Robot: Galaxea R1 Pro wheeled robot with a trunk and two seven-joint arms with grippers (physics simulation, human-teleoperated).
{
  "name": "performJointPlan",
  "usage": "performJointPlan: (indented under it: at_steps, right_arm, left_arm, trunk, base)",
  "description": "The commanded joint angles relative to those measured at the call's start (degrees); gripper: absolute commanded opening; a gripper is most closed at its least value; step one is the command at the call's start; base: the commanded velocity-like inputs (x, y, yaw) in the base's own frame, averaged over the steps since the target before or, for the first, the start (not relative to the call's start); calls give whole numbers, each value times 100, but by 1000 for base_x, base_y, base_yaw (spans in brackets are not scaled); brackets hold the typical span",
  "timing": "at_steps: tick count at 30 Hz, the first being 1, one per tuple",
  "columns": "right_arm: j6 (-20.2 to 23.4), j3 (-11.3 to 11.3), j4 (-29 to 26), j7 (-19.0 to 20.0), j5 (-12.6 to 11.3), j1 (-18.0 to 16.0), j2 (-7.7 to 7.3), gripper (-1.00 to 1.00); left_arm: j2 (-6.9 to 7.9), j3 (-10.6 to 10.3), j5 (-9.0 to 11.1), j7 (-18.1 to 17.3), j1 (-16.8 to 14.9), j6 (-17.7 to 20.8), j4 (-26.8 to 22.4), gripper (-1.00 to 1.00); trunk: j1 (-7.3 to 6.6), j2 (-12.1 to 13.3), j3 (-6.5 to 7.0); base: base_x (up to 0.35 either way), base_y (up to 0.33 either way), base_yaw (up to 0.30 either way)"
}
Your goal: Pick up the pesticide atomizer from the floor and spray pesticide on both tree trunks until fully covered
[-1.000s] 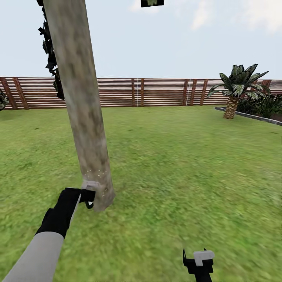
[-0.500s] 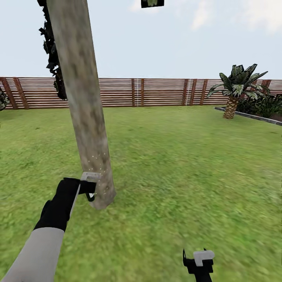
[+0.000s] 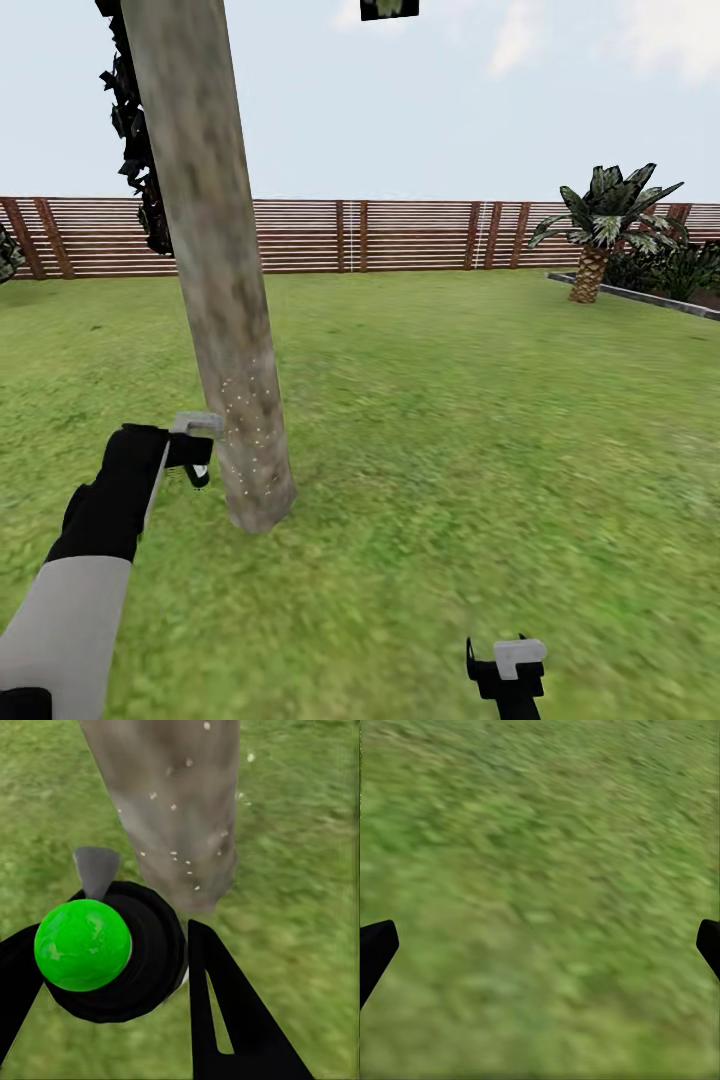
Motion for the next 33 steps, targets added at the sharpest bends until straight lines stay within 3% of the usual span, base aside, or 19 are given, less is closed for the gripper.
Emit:
performJointPlan:
  at_steps: [1,3,7,13,17,21,24,28,33]
  right_arm:
    - [1,2,6,-58,58,-4,1,100]
    - [1,2,6,-57,63,-4,1,100]
    - [1,2,6,-57,66,-4,1,100]
    - [1,2,6,-57,67,-4,2,100]
    - [1,2,6,-57,67,-4,2,100]
    - [1,2,6,-57,67,-4,2,100]
    - [1,2,6,-57,67,-4,2,100]
    - [1,2,6,-55,67,-4,8,100]
    - [1,2,6,-57,67,-4,10,100]
  left_arm:
    - [6,8,-60,-61,-82,27,2,-100]
    - [10,10,-59,-62,-316,50,-3,-100]
    - [17,-3,-91,-55,-360,40,1,-100]
    - [66,7,-131,-3,720,-109,35,-100]
    - [29,48,-111,204,1119,-269,47,-100]
    - [-4,449,-83,363,1219,-889,619,-100]
    - [-7,1008,-86,492,1225,-1577,1250,-100]
    - [-31,1138,-60,756,1226,-1735,1387,-100]
    - [-130,1167,-67,796,1226,-1753,1468,-100]
  trunk:
    - [-1,-2,-6]
    - [-1,-2,-6]
    - [-1,-2,-6]
    - [-1,-2,-6]
    - [-1,-2,-6]
    - [-1,-2,-6]
    - [-1,-2,-6]
    - [-1,-2,-6]
    - [-1,-2,-6]
  base:
    - [0,0,0]
    - [0,0,0]
    - [0,0,0]
    - [0,0,0]
    - [0,0,0]
    - [49,-157,0]
    - [141,-245,0]
    - [171,-245,0]
    - [160,-244,43]
